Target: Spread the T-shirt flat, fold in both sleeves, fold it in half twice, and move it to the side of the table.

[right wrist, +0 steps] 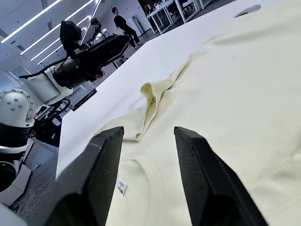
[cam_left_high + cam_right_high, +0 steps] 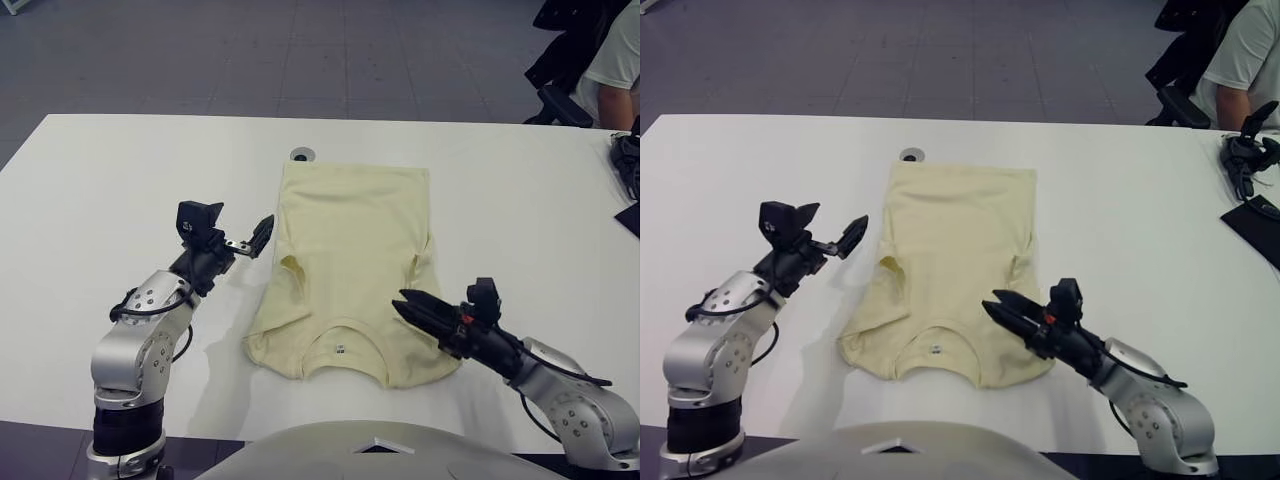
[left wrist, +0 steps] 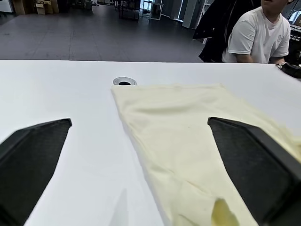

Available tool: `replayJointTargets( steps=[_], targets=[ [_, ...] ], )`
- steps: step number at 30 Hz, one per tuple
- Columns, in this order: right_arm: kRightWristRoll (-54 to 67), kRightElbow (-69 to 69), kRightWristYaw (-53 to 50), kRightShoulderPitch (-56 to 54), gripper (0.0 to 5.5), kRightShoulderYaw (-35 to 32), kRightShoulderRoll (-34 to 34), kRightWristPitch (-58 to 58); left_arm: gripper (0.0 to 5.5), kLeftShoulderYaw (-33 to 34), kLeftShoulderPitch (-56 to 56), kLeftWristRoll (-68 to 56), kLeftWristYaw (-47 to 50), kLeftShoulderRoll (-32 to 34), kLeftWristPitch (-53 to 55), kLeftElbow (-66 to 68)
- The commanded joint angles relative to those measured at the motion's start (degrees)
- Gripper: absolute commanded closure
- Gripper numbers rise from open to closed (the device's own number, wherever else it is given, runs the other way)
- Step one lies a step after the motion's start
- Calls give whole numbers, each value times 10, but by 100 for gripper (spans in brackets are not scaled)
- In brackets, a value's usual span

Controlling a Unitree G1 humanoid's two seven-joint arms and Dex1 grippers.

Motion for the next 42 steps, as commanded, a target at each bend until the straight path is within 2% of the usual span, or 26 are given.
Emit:
replayJointTargets(
  steps=[1, 4, 6, 8, 13, 17, 25, 35, 38, 42],
  targets=[
    [-245, 109, 27, -39, 260, -26, -81, -288, 10, -13, 56, 180, -102, 177, -225, 35],
    [-371, 224, 81, -38, 213, -32, -144, -546, 10, -22, 84, 249, -162, 256, -394, 58],
    [-449, 306, 94, -44, 184, -15, -191, -735, 10, -37, 103, 289, -182, 294, -505, 80],
    [-507, 380, 93, -56, 152, 1, -227, -877, 10, -50, 118, 323, -182, 318, -597, 115],
    [-576, 514, 77, -79, 72, 15, -275, -1076, 10, -64, 169, 372, -166, 341, -738, 185],
    [-621, 569, 52, -81, 11, 8, -280, -1156, 10, -84, 163, 406, -149, 336, -816, 222],
    [-687, 626, 5, -115, 11, 24, -272, -1261, 10, -120, 121, 475, -134, 327, -909, 276],
    [-777, 629, -89, -140, 11, 50, -255, -1263, 10, -134, 95, 486, -112, 310, -879, 289],
    [-794, 619, -114, -144, 68, 70, -255, -1263, 38, -146, 89, 478, -114, 310, -880, 285],
    [-819, 618, -140, -149, 150, 87, -247, -1262, 124, -166, 75, 484, -117, 308, -883, 285]
  ],
)
